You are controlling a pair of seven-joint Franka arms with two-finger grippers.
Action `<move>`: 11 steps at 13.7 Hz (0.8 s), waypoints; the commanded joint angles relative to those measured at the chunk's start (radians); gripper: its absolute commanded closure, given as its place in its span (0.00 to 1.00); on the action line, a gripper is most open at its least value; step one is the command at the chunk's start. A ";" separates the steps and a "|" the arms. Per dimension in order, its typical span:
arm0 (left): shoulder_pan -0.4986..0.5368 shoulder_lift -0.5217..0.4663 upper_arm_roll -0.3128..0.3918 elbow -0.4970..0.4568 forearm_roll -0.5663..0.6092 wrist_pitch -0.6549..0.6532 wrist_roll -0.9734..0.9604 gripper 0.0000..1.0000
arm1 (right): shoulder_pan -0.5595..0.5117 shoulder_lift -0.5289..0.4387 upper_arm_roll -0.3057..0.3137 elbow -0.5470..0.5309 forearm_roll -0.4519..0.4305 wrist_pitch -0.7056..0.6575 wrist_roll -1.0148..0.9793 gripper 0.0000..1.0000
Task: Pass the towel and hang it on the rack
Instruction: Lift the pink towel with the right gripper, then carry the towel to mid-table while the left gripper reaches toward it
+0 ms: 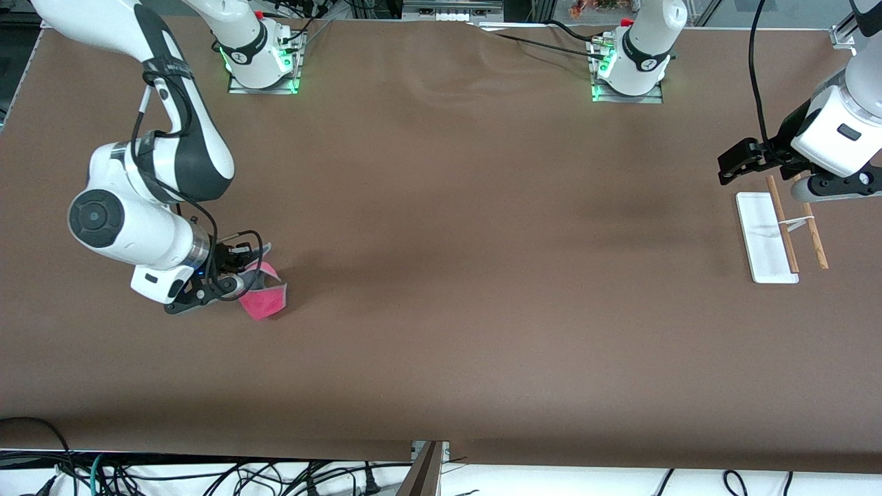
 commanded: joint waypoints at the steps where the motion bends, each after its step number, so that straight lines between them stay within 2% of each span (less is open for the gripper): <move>1: -0.001 0.008 0.003 0.026 -0.019 -0.021 0.013 0.00 | 0.018 0.013 0.003 0.086 0.058 -0.068 0.015 1.00; 3: 0.001 0.006 0.003 0.026 -0.019 -0.026 0.013 0.00 | 0.039 0.007 0.003 0.105 0.086 -0.076 0.073 1.00; 11: 0.008 0.008 0.003 0.028 -0.010 -0.029 0.017 0.00 | 0.237 0.002 0.006 0.186 0.088 -0.076 0.415 1.00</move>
